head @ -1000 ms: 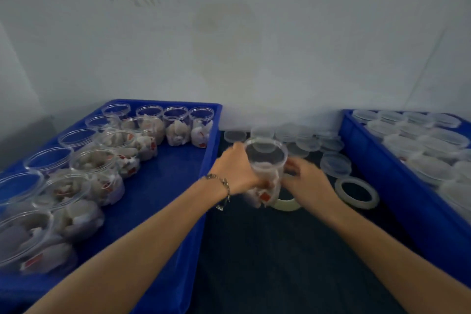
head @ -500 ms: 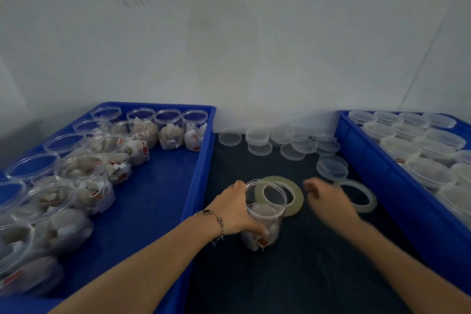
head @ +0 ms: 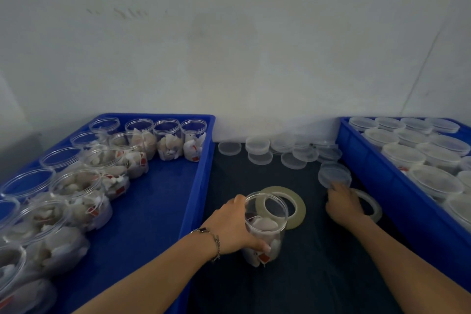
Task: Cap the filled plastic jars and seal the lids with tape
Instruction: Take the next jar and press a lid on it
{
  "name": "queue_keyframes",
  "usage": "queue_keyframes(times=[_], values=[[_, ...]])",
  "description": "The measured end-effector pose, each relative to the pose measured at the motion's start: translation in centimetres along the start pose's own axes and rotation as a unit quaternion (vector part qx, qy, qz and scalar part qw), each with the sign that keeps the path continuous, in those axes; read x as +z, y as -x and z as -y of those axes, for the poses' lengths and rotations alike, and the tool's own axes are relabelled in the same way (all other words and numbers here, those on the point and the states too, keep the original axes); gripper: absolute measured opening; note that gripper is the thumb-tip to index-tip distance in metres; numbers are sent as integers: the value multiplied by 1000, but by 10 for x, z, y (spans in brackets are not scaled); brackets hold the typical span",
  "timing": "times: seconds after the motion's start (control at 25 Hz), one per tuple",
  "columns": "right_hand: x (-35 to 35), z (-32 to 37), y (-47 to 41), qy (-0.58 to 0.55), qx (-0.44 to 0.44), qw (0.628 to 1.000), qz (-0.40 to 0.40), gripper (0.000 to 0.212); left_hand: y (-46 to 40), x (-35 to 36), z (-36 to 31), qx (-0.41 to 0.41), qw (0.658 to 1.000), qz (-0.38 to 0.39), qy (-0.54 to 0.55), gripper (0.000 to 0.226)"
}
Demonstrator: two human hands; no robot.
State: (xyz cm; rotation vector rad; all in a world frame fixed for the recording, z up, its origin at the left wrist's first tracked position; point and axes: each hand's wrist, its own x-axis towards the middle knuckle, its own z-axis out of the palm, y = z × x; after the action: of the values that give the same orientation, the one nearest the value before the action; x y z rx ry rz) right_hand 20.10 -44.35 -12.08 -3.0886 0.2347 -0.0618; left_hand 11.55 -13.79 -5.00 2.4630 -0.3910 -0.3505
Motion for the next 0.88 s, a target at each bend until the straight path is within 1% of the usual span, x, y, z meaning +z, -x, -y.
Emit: queue_keyframes(times=[0.08, 0.12, 0.2, 0.24, 0.28, 0.32, 0.36, 0.4, 0.44, 0.48, 0.52, 0.56, 0.6, 0.64, 0.68, 0.72, 0.84, 0.88], values=[[-11, 1, 4, -39, -6, 998, -41, 22, 1, -1, 1, 4, 1000, 2, 4, 88], [-20, 2, 8, -53, -25, 995, -75, 22, 1, -1, 0, 6, 1000, 3, 3, 88], [-41, 13, 20, -83, -82, 978, -174, 14, 0, -1, -1, 10, 1000, 1, -1, 89], [-55, 21, 28, -137, -91, 961, -221, 10, -1, -1, -3, 13, 1000, 0, 1, 90], [-70, 31, 35, -215, -83, 937, -261, 9, -1, -1, -3, 15, 1000, 1, 7, 90], [-84, 40, 43, -293, -68, 908, -291, 10, -1, 0, -3, 18, 1000, 3, 14, 91], [-98, 48, 50, -376, -50, 874, -305, 11, -1, 0, -3, 18, 1000, 6, 21, 92], [-109, 56, 57, -472, -34, 832, -289, 10, -1, 0, -3, 15, 999, 11, 29, 92], [-119, 63, 63, -585, -26, 778, -228, 9, 0, 1, -2, 11, 999, 15, 37, 93], [-127, 71, 71, -671, -20, 729, -132, 10, 0, 1, -1, 8, 999, 16, 42, 94], [-130, 79, 78, -696, -19, 717, -38, 12, 0, 0, -1, 6, 999, 18, 42, 94], [-127, 85, 85, -658, -34, 752, 24, 13, 0, -1, 0, 6, 999, 20, 39, 95], [-120, 91, 89, -585, -59, 807, 50, 12, 1, -2, 0, 7, 999, 22, 35, 94], [-112, 95, 92, -507, -83, 856, 51, 11, 1, -3, 0, 10, 999, 23, 35, 93], [-107, 99, 96, -453, -98, 885, 43, 10, 2, -4, -1, 14, 999, 23, 36, 92], [-102, 102, 97, -425, -110, 898, 35, 11, 3, -5, -3, 16, 999, 21, 35, 91], [-94, 108, 98, -396, -158, 904, 16, 19, 5, -7, -7, 20, 999, 14, 28, 86], [-93, 111, 100, -386, -175, 906, 18, 24, 6, -8, -9, 22, 999, 9, 31, 84]])
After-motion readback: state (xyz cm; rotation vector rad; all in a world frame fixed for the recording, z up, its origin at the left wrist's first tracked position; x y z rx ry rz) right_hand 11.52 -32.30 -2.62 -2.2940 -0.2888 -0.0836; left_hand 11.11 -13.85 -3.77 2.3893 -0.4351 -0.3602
